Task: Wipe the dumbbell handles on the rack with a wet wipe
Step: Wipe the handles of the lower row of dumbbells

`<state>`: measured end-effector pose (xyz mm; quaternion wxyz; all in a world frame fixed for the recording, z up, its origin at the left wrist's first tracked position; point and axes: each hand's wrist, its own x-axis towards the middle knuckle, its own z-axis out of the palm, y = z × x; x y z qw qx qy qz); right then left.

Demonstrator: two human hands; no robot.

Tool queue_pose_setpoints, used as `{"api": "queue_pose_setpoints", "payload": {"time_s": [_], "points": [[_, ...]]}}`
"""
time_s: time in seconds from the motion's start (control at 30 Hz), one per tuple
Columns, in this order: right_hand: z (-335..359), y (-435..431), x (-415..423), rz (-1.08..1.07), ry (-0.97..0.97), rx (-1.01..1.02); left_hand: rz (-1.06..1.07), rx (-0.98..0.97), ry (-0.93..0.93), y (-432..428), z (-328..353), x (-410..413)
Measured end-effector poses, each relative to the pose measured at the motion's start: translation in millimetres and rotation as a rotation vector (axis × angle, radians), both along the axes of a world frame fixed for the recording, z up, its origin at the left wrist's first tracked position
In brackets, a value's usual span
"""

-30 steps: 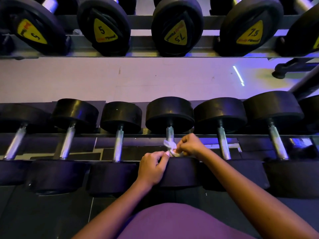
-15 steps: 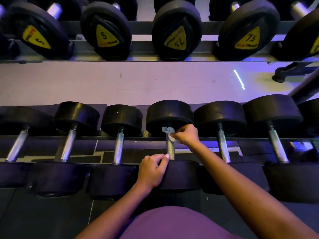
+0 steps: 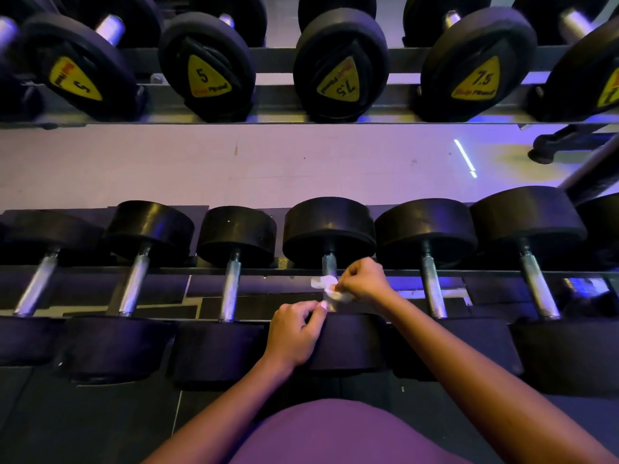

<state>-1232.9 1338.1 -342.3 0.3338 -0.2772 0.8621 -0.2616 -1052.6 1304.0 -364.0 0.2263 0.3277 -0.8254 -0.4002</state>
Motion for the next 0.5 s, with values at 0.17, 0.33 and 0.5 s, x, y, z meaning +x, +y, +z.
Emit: {"api": "queue_pose_setpoints", "payload": {"time_s": [0.17,0.33,0.5], "points": [[8.1,-15.5,-2.3,-0.044,0.077,-0.087,-0.011,0.011,0.009,1.0,0.1,0.2],[3.1,-4.2,6.9,0.066,0.086,0.039,0.002,-0.018,0.009,1.2,3.9,-0.5],[-2.6,9.6,9.5,0.139,-0.003,0.104,0.009,-0.024,0.007,1.5,3.0,-0.5]]}}
